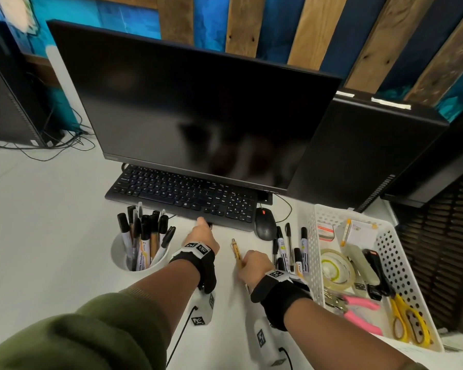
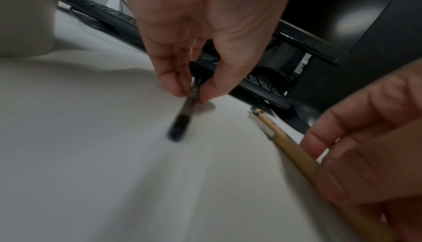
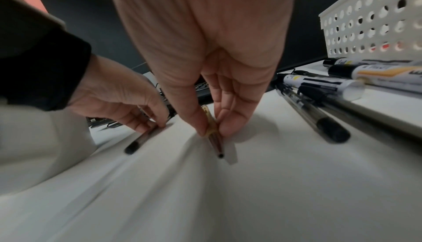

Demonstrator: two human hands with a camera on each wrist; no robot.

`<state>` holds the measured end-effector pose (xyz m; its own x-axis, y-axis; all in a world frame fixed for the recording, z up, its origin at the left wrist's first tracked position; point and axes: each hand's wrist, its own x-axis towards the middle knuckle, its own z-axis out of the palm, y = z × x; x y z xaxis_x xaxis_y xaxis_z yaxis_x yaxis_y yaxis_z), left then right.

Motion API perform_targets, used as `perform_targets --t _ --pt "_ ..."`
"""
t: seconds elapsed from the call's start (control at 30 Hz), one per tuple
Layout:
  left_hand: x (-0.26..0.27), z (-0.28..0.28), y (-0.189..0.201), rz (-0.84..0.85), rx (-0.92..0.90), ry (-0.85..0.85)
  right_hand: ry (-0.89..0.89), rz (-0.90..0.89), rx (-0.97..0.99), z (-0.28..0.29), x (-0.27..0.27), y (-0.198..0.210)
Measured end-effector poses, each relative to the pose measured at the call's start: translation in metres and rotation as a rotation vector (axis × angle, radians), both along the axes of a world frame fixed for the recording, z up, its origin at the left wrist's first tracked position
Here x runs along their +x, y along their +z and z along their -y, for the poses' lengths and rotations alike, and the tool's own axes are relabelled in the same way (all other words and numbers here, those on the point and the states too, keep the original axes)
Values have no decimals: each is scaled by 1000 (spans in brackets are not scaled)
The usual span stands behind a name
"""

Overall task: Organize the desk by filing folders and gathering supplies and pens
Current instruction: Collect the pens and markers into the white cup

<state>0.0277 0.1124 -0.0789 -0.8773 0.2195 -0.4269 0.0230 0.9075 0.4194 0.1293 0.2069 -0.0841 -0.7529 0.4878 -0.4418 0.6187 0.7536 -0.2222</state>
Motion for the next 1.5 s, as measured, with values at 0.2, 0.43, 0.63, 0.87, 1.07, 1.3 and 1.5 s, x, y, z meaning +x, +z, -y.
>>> perform_targets --t 0.2,0.43,0.63,0.87,1.07,1.3,1.5 --pt "9 13 3 69 -18 -97 -45 0 -93 2 1 8" --pt "22 42 35 -20 359 -309 -188 -297 -345 23 4 27" --pt "22 83 85 -284 527 -375 -253 -613 -582 61 -7 62" --pt "-3 143 96 -416 678 -216 -237 -870 -657 106 -20 83" --pt "-12 184 84 -473 623 -138 -244 -888 -639 138 -27 74" --pt "-14 202 55 -565 460 -287 -55 -667 -270 154 -36 58" --pt "-16 208 34 -724 413 -340 37 -547 -137 168 -46 53"
